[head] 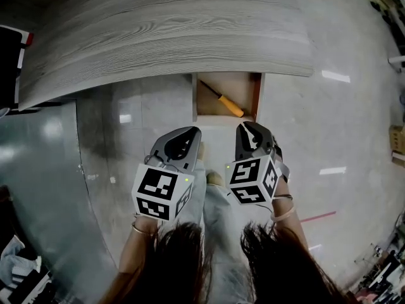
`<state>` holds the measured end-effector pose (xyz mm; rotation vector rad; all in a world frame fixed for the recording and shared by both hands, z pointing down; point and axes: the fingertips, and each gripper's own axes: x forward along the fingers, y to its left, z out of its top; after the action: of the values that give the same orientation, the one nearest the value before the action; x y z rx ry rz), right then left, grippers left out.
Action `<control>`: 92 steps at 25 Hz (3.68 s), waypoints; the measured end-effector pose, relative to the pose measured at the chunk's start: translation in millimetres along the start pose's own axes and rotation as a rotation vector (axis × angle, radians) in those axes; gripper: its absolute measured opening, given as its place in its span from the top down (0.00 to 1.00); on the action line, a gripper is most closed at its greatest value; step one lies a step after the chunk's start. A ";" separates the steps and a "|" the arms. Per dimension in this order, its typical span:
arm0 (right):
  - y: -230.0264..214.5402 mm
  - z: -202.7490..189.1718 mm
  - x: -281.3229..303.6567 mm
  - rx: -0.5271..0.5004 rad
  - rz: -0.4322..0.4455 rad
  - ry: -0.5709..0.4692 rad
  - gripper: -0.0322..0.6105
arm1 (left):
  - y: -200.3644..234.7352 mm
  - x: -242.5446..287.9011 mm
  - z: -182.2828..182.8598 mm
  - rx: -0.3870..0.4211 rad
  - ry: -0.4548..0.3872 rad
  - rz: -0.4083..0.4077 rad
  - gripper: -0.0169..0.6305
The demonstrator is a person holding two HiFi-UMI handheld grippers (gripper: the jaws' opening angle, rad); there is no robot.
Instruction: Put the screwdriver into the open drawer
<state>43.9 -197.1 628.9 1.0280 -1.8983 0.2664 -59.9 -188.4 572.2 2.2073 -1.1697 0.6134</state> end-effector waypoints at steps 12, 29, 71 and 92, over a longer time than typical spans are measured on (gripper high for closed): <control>6.6 2.6 -40.0 0.094 -0.022 -0.068 0.90 | -27.3 -29.3 1.6 0.011 -0.039 0.034 0.94; 6.2 7.0 -115.5 0.172 -0.064 -0.147 0.91 | -71.5 -84.2 25.0 0.014 -0.093 0.093 0.94; -8.8 69.2 -308.3 0.325 -0.126 -0.404 0.91 | -171.8 -208.8 99.6 0.098 -0.221 0.080 0.94; 16.0 88.0 -383.8 0.263 -0.177 -0.525 0.91 | -206.3 -272.9 119.5 0.190 -0.325 0.029 0.94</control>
<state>60.4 -26.5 274.0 1.5507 -2.2560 0.1537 -9.6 -11.3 260.0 2.5248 -1.3537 0.4004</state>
